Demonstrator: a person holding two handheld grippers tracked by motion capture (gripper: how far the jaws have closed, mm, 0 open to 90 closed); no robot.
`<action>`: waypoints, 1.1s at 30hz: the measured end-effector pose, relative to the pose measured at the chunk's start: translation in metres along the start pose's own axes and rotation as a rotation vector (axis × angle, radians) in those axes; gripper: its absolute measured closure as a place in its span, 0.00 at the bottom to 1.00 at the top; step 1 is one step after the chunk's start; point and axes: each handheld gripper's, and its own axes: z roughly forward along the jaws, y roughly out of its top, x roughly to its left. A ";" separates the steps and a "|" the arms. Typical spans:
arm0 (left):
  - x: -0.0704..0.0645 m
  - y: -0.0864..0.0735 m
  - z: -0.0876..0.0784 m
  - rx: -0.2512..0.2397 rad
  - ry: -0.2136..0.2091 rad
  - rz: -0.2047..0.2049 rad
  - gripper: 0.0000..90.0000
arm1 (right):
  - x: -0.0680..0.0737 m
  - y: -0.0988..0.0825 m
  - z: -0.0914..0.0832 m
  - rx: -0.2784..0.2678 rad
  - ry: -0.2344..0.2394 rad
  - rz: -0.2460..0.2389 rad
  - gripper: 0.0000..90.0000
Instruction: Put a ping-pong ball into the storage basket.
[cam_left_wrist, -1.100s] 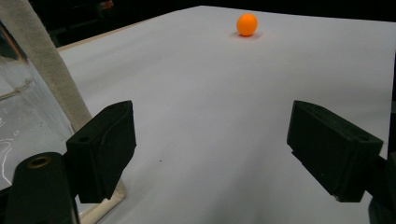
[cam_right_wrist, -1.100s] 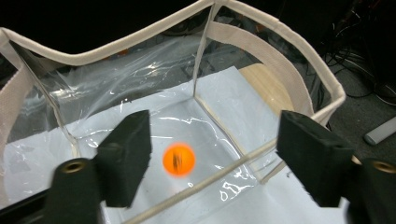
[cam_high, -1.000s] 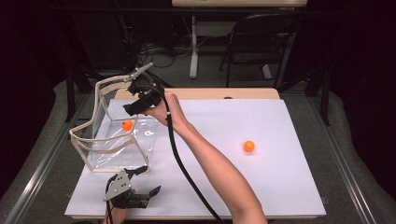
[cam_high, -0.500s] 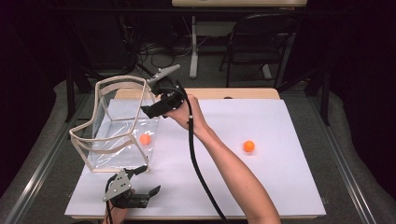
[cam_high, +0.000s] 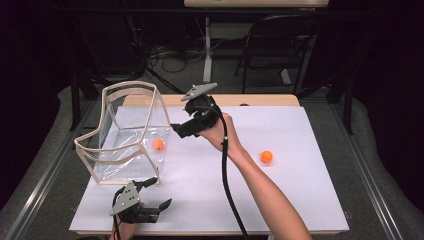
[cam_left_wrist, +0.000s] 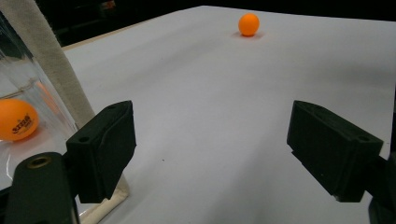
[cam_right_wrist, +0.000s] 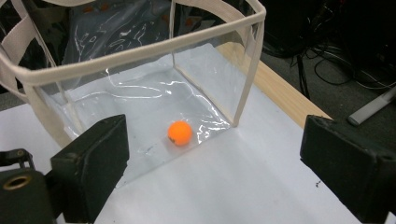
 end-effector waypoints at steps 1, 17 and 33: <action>0.000 0.000 0.000 0.000 0.000 0.000 0.17 | -0.001 -0.004 -0.002 0.000 -0.002 0.002 0.08; 0.000 0.000 0.000 -0.003 -0.004 -0.001 0.17 | 0.007 -0.064 -0.022 0.006 -0.028 0.020 0.07; 0.001 0.000 -0.001 -0.006 -0.011 0.005 0.17 | 0.004 -0.121 -0.021 0.046 -0.055 0.077 0.07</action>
